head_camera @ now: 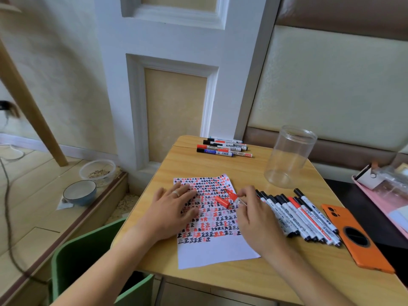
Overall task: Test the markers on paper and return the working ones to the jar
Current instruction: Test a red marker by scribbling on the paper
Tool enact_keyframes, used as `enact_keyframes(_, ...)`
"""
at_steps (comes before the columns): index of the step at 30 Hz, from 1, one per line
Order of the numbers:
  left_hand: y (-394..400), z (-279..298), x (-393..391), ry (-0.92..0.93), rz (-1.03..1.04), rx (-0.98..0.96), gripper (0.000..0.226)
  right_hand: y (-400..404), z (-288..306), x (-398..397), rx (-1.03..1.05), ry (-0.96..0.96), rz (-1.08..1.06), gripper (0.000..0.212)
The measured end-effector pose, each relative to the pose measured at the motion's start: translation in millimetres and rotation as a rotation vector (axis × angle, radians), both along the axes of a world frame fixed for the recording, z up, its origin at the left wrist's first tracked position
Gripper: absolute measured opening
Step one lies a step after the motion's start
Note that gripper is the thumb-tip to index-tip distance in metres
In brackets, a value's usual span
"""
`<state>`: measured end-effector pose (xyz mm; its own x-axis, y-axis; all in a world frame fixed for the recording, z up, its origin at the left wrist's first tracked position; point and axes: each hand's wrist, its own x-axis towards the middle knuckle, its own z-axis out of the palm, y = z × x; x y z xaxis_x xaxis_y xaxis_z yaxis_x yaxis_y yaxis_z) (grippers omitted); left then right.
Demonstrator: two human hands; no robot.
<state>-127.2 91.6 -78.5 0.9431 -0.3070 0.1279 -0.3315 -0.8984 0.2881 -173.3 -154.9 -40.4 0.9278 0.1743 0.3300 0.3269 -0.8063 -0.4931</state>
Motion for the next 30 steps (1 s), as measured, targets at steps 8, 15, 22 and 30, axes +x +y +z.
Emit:
enact_keyframes(8,-7.1,7.8,-1.8,0.007,0.019,0.007,0.07,0.0,18.4,-9.7,0.82,0.426,0.15,0.026)
enact_keyframes(15,-16.1,7.0,-5.6,0.074,-0.011,0.069,0.075,2.3,5.5,-6.4,1.064,0.492,0.206,0.021)
enact_keyframes(22,-21.8,2.4,0.6,0.061,0.01,0.072,0.103,19.6,-1.8,-13.6,0.877,0.375,0.185,0.005)
enact_keyframes(30,-24.4,-2.4,2.8,0.039,0.02,0.062,0.099,20.8,-12.7,-7.6,0.704,0.323,0.063,0.016)
